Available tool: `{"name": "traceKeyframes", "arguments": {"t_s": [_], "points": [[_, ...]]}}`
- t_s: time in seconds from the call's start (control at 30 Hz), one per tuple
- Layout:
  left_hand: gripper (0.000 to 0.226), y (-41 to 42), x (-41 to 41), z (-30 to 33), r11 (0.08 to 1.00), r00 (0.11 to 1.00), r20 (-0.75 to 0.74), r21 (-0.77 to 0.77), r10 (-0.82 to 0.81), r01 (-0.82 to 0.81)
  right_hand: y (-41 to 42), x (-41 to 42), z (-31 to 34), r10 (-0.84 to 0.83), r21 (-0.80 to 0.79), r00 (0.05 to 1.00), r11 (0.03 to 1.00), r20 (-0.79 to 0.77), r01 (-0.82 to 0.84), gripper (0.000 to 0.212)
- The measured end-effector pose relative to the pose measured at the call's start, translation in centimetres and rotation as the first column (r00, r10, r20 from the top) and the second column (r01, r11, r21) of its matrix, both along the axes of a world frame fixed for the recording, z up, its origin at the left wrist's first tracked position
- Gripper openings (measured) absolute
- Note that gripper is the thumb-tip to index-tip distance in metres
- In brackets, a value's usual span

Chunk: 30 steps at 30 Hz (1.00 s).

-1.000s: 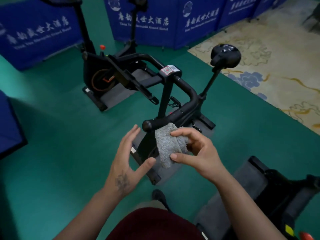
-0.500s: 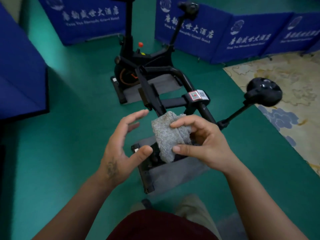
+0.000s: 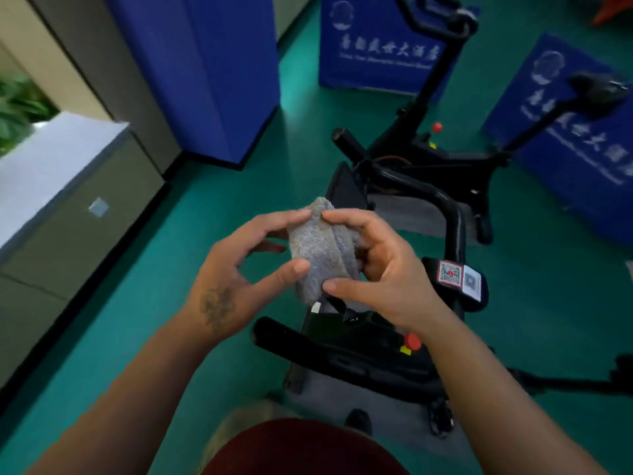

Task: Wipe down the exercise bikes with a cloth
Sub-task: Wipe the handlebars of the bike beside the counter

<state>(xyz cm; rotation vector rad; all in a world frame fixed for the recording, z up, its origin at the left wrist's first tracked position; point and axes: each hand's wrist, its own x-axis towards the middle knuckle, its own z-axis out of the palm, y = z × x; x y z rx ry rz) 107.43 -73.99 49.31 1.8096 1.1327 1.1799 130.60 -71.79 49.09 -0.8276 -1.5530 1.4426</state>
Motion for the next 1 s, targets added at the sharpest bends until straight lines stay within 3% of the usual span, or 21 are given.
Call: {"name": "traceKeyframes", "arguments": {"t_s": [0.27,0.43,0.53,0.7,0.83,1.0], "points": [[0.042,-5.8,3.9,1.8,0.958,0.959,-0.026,-0.055,0.281,-0.282,0.5,1.4,-0.5,0.28,-0.082,0.958,0.955,-0.071,-0.285,0.07],[0.036,-9.1,5.4,1.7,0.875,0.874,-0.035,0.031,0.485,-0.484,-0.9,0.6,-0.4,0.389,-0.031,0.916,0.919,-0.102,-0.394,0.075],[0.036,-11.0,6.1,0.9,0.843,0.843,0.031,0.022,0.537,-0.538,-1.9,1.1,-0.8,0.403,0.032,0.915,0.915,-0.028,-0.402,0.074],[0.037,-14.5,6.4,-1.0,0.796,0.783,0.148,-0.061,0.604,-0.602,-3.6,3.8,-2.5,0.306,0.109,0.938,0.939,0.165,-0.325,0.058],[0.038,-17.3,6.8,-2.6,0.76,0.721,0.248,-0.134,0.647,-0.635,-5.0,7.6,-4.3,0.054,0.141,0.976,0.986,0.211,-0.085,0.035],[0.039,-19.8,8.1,-4.8,0.726,0.676,0.266,-0.206,0.687,-0.656,-5.0,13.4,-5.8,-0.185,0.363,0.852,0.932,0.49,-0.007,0.026]]}}
